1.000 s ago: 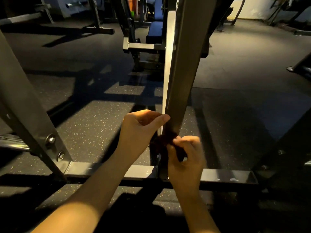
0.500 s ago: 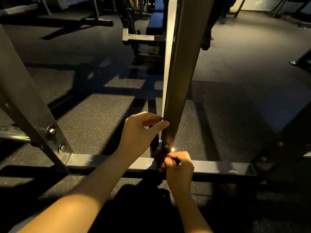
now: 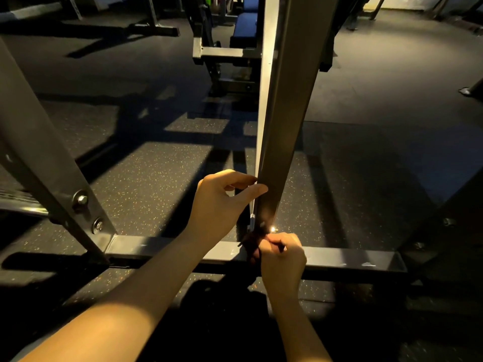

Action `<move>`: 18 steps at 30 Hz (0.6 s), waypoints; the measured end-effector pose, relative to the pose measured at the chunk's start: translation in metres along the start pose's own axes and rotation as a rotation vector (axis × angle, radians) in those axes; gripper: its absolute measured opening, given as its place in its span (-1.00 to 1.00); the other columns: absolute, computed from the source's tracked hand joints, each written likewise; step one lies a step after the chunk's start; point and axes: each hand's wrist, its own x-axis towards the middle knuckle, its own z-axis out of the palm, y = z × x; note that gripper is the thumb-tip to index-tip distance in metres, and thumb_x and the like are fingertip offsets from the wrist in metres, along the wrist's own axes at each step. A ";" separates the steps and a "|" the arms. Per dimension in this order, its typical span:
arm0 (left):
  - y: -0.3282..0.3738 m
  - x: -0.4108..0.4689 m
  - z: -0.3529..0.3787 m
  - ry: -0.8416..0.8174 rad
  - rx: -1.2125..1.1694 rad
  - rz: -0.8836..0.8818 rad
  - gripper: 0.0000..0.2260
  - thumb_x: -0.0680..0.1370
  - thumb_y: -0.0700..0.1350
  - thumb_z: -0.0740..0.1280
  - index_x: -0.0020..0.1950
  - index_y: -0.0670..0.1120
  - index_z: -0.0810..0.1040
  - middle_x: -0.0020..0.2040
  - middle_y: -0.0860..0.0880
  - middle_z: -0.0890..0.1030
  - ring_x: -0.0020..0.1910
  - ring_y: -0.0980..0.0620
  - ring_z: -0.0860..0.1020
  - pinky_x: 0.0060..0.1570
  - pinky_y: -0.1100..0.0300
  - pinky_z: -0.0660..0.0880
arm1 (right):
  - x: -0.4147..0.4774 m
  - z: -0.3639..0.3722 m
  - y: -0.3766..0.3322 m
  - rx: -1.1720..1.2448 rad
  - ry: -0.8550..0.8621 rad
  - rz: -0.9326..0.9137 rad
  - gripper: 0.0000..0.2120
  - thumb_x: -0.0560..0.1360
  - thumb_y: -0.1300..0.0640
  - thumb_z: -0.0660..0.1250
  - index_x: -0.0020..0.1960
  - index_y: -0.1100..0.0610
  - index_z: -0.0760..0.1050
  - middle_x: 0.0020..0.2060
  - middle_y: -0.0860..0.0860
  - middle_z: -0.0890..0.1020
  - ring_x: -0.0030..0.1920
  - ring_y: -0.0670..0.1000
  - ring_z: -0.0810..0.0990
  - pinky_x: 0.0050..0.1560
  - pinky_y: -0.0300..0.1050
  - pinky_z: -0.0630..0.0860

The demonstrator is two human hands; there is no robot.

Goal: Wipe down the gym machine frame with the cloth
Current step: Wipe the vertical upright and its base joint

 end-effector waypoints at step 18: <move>-0.006 0.000 -0.001 -0.019 0.014 0.039 -0.82 0.51 -0.05 0.52 0.03 -0.13 0.75 -0.09 0.04 0.74 -0.10 0.04 0.70 0.03 0.09 0.64 | -0.002 0.010 0.000 -0.014 -0.001 0.002 -0.72 0.49 0.44 0.35 -0.35 0.22 0.51 -0.33 0.06 0.57 -0.27 -0.26 0.57 -0.31 -0.48 0.42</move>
